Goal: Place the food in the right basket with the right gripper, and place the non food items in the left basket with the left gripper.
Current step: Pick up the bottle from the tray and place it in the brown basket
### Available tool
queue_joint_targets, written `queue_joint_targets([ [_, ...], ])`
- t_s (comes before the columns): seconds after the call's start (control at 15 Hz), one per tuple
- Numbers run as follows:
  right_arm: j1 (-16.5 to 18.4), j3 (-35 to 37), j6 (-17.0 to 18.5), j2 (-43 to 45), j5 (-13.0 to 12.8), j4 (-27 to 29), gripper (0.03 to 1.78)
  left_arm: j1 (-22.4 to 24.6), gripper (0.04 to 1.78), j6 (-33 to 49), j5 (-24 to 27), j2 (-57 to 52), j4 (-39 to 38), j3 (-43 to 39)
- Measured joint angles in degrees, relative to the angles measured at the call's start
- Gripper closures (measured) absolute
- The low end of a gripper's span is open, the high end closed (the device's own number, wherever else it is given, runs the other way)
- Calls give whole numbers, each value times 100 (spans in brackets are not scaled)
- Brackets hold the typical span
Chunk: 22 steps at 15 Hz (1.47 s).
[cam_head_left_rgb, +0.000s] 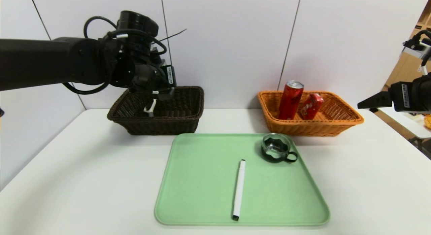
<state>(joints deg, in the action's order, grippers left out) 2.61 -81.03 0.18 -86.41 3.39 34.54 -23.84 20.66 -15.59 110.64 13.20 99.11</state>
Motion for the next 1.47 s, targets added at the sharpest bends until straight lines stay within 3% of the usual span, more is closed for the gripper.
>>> queue_joint_targets([
  [0.27, 23, 9, -2, 13, 0, -2, 12, 158, 121, -33, 20, 662, -618, 30],
  [0.6, -18, 99, -32, -13, 20, -6, 12, 229, 121, -35, 105, 1215, -668, 188],
  [0.8, -83, 105, -78, -39, 156, -15, 12, 235, 121, -33, 132, 1358, -662, 288],
  [1.47, -33, 135, -84, -52, 173, 0, 12, 238, 121, -57, 55, 1571, -664, 371],
])
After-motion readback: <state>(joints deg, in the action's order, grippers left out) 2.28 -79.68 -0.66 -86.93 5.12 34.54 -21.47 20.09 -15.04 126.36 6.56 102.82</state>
